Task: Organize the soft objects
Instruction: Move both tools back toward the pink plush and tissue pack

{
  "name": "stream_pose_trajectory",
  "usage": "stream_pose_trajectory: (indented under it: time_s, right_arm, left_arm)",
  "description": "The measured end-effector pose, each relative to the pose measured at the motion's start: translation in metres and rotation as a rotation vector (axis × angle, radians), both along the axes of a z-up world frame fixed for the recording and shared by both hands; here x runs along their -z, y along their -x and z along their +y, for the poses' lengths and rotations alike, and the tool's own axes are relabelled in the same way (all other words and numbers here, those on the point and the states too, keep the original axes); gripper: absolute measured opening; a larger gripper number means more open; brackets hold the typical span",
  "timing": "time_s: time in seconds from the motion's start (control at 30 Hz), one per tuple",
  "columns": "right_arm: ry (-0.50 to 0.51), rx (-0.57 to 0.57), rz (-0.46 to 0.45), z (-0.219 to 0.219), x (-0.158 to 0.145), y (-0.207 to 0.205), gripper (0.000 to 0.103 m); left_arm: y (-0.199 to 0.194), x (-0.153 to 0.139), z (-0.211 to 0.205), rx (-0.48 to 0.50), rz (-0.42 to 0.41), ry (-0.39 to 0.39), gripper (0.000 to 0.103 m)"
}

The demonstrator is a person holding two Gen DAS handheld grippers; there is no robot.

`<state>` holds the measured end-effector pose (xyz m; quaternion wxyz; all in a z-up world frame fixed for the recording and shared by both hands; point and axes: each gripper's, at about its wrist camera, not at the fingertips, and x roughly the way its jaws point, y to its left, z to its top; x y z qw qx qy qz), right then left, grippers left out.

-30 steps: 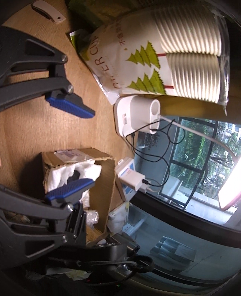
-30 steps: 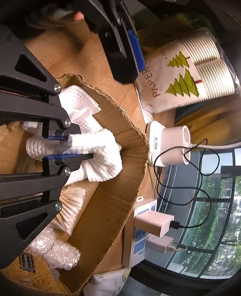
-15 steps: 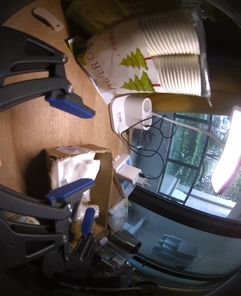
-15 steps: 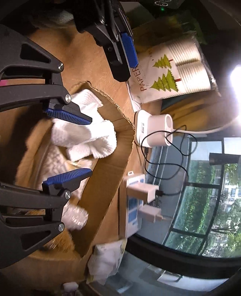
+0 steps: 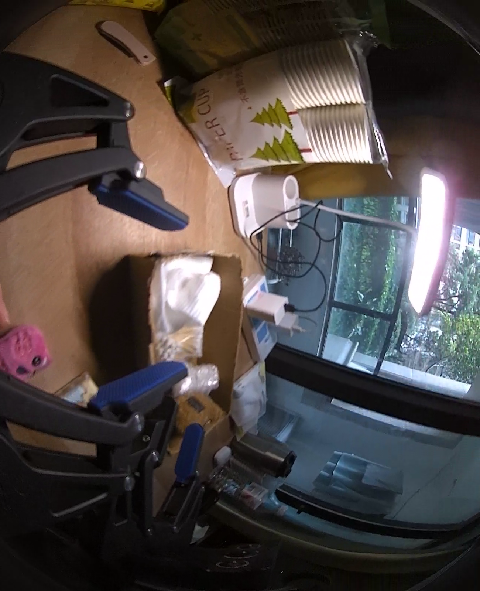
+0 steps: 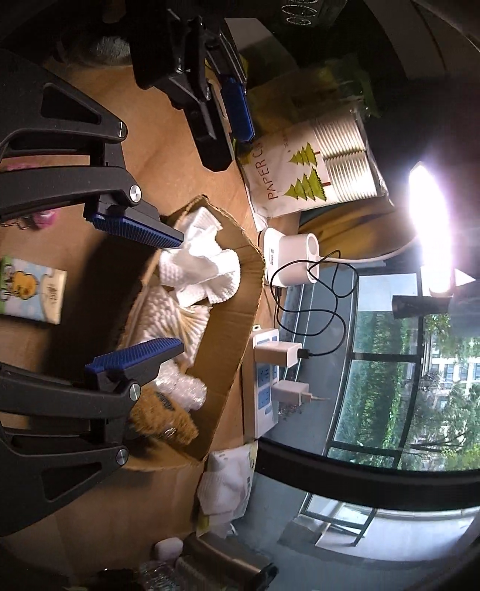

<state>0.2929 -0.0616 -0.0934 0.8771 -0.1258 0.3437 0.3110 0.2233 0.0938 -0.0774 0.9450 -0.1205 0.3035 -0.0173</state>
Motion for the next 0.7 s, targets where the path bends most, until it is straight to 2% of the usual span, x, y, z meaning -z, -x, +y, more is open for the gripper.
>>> stream_pose_trajectory:
  time_s: [0.43,0.7]
  right_arm:
    - [-0.027,0.025,0.008,-0.039,0.005,0.033,0.058]
    - [-0.021,0.036,0.047,-0.054,0.023,0.045,0.059]
  left_arm:
    - [0.03,0.011,-0.036,0.037,0.033,-0.017,0.079]
    - [0.038,0.033,-0.049,0.048,0.091,-0.017,0.079]
